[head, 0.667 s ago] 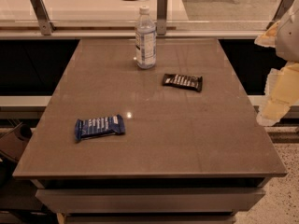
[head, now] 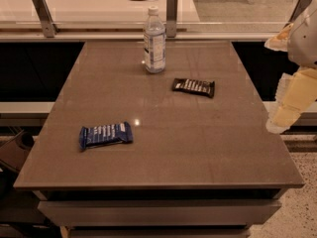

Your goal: Pick rxbar blueberry

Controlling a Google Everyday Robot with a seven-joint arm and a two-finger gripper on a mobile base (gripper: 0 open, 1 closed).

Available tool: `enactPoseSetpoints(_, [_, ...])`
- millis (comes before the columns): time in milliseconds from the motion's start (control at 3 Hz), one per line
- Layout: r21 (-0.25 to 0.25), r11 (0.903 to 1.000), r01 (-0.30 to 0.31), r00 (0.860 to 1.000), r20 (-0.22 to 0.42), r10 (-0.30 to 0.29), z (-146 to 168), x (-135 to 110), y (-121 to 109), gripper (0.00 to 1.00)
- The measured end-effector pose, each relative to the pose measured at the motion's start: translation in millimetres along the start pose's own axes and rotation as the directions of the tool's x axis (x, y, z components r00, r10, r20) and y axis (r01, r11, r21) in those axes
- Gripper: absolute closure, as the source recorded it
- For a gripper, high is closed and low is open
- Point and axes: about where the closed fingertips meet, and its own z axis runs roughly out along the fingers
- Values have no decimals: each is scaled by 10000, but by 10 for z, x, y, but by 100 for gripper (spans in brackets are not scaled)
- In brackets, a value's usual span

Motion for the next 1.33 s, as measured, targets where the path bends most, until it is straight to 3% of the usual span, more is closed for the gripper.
enactPoseSetpoints(333, [-237, 9991, 350, 9940, 1046, -324, 248, -240, -15, 0])
enactPoseSetpoints(667, [-376, 9959, 828, 9724, 2218, -724, 505, -551, 21, 0])
enactPoseSetpoints(1000, [-764, 9895, 1225, 9338, 3465, -889, 879, -881, 83, 0])
enactPoseSetpoints(1333, [-1053, 9810, 1629, 8789, 4673, -958, 1213, -1228, 178, 0])
